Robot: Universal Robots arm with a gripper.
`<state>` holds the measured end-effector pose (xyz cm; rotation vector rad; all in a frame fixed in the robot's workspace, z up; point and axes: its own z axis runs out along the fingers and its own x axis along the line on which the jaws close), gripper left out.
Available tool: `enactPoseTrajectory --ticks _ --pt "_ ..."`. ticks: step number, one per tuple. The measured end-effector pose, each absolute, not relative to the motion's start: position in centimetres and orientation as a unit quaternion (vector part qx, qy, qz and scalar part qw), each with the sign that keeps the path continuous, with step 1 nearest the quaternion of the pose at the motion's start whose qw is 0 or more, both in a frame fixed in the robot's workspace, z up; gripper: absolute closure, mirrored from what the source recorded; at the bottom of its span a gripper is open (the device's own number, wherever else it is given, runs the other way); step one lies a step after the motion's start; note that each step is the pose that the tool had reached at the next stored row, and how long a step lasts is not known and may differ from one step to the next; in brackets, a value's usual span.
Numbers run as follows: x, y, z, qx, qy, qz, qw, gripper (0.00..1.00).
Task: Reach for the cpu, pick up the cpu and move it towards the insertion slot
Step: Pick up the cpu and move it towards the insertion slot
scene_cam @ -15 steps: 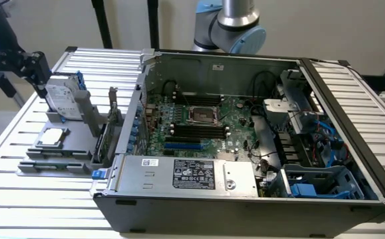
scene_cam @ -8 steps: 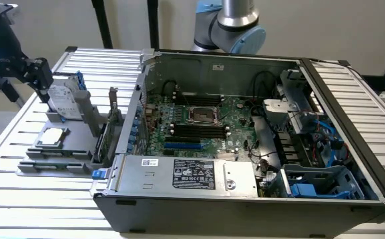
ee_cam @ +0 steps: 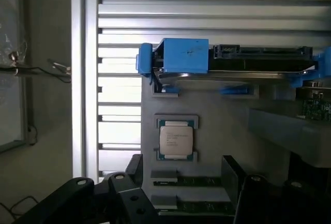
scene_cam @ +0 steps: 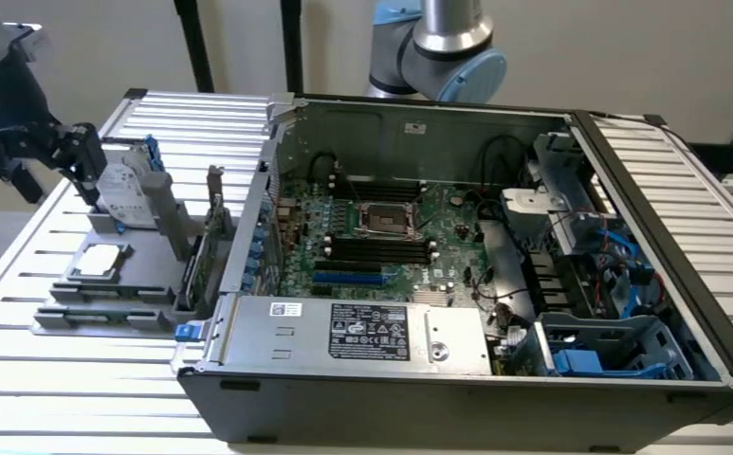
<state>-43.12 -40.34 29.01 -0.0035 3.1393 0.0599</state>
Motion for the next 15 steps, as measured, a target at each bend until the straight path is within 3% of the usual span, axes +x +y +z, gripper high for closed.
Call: enactPoseTrajectory --ticks 15 --pt "-43.1 -40.4 26.3 -0.001 1.0 0.019 0.001 0.29"
